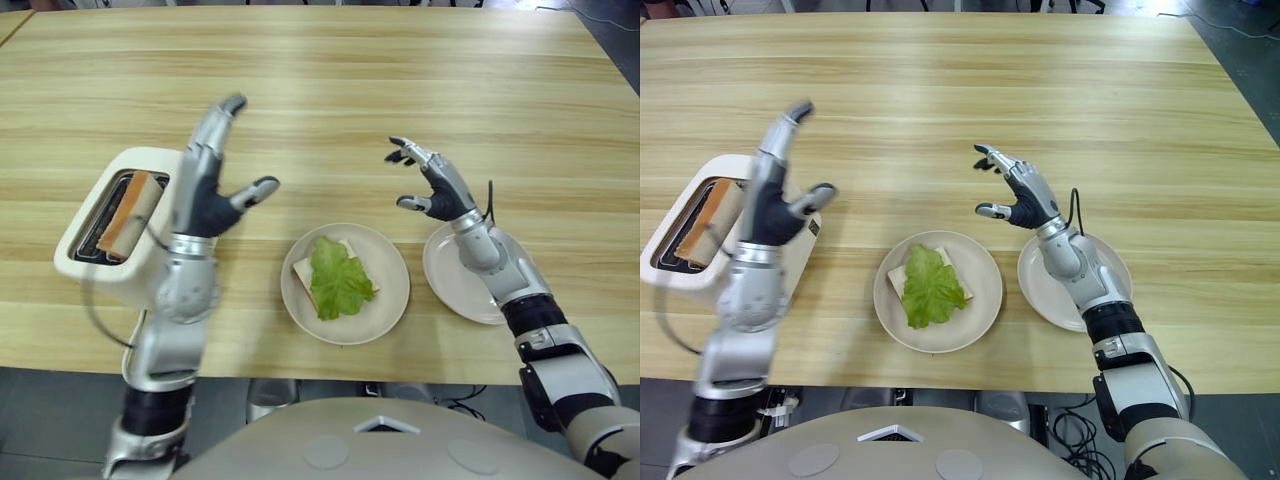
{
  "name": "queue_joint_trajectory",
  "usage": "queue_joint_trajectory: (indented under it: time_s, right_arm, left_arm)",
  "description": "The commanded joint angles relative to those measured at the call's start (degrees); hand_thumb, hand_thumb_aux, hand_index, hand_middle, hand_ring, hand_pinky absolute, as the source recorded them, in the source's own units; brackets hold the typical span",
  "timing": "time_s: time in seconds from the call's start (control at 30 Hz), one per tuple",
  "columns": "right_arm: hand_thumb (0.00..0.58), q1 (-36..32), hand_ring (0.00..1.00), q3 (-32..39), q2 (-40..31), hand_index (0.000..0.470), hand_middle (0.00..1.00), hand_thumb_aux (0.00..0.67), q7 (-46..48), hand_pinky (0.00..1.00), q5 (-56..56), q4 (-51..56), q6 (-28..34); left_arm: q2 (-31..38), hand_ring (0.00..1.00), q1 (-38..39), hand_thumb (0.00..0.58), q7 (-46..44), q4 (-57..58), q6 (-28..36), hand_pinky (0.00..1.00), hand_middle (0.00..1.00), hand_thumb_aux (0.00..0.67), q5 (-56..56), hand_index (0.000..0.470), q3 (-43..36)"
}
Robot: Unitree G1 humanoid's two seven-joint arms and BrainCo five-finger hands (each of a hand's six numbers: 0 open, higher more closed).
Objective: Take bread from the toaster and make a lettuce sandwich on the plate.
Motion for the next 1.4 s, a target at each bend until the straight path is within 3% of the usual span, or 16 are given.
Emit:
queue_joint_trajectory:
  time_s: [0.03, 0.13, 0.3, 0.57, 0.9, 0.93, 0.97, 1.0, 1.03, 1.07, 1.13, 1.27, 1.33, 1.4]
  right_arm:
    - [0.0, 1.96, 0.0, -0.29, 0.66, 0.0, 0.0, 0.0, -0.15, 0.0, 0.08, -0.9, 1.23]
    - [0.0, 2.79, 0.0, -0.54, 1.04, 0.0, 0.0, 0.0, -0.14, 0.0, 0.23, -1.55, 1.67]
    - [0.0, 3.34, 0.0, -0.99, 0.95, 0.0, 0.0, 0.0, 0.01, 0.0, 0.52, -1.9, 2.05]
    - [0.0, 2.72, 0.0, -0.71, 0.98, 0.0, 0.0, 0.0, -0.33, 0.0, -0.77, -1.19, 2.22]
    - [0.0, 3.02, 0.0, -0.54, 1.49, 0.0, 0.0, 0.0, -0.64, 0.0, -1.05, -0.39, 2.06]
    - [0.0, 3.03, 0.0, -0.53, 1.48, 0.0, 0.0, 0.0, -0.64, 0.0, -1.06, -0.39, 2.06]
    - [0.0, 3.06, 0.0, -0.53, 1.45, 0.0, 0.0, 0.0, -0.64, 0.0, -1.08, -0.38, 2.04]
    - [0.0, 3.11, 0.0, -0.54, 1.42, 0.0, 0.0, 0.0, -0.65, 0.0, -1.1, -0.34, 2.01]
    - [0.0, 3.2, 0.0, -0.58, 1.36, 0.0, 0.0, 0.0, -0.66, 0.0, -1.1, -0.31, 1.98]
    - [0.0, 3.28, 0.0, -0.59, 1.32, 0.0, 0.0, 0.0, -0.68, 0.0, -1.1, -0.26, 1.95]
    - [0.0, 3.47, 0.0, -0.58, 1.33, 0.0, 0.0, 0.0, -0.72, 0.0, -1.09, -0.21, 1.93]
    - [0.0, 3.59, 0.0, -0.47, 1.45, 0.0, 0.0, 0.0, -0.86, 0.0, -1.12, 0.02, 1.92]
    - [0.0, 3.54, 0.0, -0.36, 1.51, 0.0, 0.0, 0.0, -0.92, 0.0, -1.16, 0.26, 1.89]
    - [0.0, 3.58, 0.0, -0.19, 1.66, 0.0, 0.0, 0.0, -0.97, 0.0, -1.27, 0.42, 1.92]
  left_arm:
    - [6.74, 0.0, 1.63, 0.0, -4.56, -1.61, 3.6, 0.0, 0.0, 0.0, -2.49, 0.0, 16.99]
    - [10.82, 0.0, 5.06, 0.0, -7.5, -1.18, 6.54, 0.0, 0.0, 0.0, -0.66, 0.0, 27.1]
    - [16.61, 0.0, 13.42, 0.0, -12.02, 5.3, 10.33, 0.0, 0.0, 0.0, 9.53, 0.0, 31.2]
    - [18.72, 0.0, 15.27, 0.0, -18.08, 7.45, 11.54, 0.0, 0.0, 0.0, 15.76, 0.0, 22.36]
    - [21.44, 0.0, 14.82, 0.0, -21.65, 12.09, 12.52, 0.0, 0.0, 0.0, 20.73, 0.0, 17.34]
    - [21.56, 0.0, 15.0, 0.066, -21.92, 12.42, 12.7, 0.0, 0.0, 0.039, 20.9, 0.027, 17.27]
    - [21.52, 0.0, 15.12, 0.366, -22.1, 12.61, 12.91, 0.0, 0.0, 0.263, 20.87, 0.18, 17.4]
    - [21.56, 0.0, 15.24, 0.48, -22.16, 12.77, 13.16, 0.0, 0.0, 0.391, 21.08, 0.269, 17.7]
    - [21.57, 0.0, 15.27, 0.521, -22.18, 12.86, 13.39, 0.0, 0.0, 0.457, 21.23, 0.314, 17.95]
    - [21.52, 0.0, 15.23, 0.535, -22.19, 12.93, 13.62, 0.0, 0.0, 0.483, 21.17, 0.332, 18.21]
    - [21.61, 0.0, 15.25, 0.516, -22.14, 13.18, 14.07, 0.0, 0.0, 0.447, 21.5, 0.307, 18.55]
    - [21.19, 0.0, 15.45, 0.523, -22.31, 13.0, 13.67, 0.0, 0.0, 0.46, 21.23, 0.316, 17.19]
    - [20.89, 0.0, 15.09, 0.554, -21.82, 12.56, 13.28, 0.0, 0.0, 0.528, 21.44, 0.363, 16.38]
    - [20.85, 0.0, 13.16, 0.58, -19.52, 11.85, 11.02, 0.0, 0.0, 0.67, 21.44, 0.46, 15.02]
